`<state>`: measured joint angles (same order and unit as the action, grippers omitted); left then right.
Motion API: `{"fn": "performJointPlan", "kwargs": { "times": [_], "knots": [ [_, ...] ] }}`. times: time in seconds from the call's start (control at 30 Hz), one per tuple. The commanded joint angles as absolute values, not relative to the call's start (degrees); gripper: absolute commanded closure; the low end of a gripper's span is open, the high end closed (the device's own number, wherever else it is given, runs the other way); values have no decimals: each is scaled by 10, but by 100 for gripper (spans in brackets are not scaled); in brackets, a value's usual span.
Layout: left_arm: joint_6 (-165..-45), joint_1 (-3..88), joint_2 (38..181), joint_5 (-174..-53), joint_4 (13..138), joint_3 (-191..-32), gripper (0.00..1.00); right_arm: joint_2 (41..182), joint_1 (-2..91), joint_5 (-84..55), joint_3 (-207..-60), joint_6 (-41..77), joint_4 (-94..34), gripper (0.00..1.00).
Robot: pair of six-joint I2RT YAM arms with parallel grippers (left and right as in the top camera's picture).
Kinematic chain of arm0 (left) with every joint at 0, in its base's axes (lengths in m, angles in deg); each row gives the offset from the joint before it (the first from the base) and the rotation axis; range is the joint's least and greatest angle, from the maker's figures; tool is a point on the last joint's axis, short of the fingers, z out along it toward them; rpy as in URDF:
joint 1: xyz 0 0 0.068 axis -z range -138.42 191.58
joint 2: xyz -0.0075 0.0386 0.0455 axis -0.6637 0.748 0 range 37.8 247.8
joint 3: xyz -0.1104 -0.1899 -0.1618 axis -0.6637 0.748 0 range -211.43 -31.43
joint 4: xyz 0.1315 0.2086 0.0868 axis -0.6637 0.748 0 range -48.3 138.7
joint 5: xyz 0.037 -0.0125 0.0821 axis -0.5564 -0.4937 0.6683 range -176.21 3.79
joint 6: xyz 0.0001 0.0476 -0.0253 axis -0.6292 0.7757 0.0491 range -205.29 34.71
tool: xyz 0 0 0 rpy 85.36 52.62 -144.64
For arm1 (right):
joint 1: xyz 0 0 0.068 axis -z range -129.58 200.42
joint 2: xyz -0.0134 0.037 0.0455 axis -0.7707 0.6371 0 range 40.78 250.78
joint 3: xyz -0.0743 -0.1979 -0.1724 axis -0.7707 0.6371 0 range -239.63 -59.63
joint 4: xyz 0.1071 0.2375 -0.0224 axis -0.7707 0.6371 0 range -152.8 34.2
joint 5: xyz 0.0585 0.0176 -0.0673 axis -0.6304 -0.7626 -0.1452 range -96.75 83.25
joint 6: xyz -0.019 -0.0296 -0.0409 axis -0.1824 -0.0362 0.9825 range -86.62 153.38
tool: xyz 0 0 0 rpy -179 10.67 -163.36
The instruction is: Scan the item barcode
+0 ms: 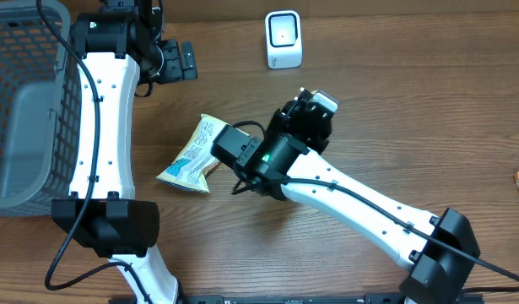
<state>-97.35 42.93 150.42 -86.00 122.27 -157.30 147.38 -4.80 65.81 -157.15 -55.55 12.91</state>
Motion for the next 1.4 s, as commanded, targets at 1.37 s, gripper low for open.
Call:
{"fn": "performJointPlan", "kwargs": {
  "times": [1.37],
  "knots": [
    [-981,424,1499,-857,1222,-1571,0,1463,256,-832,-1567,486,-196,83]
  ]
}}
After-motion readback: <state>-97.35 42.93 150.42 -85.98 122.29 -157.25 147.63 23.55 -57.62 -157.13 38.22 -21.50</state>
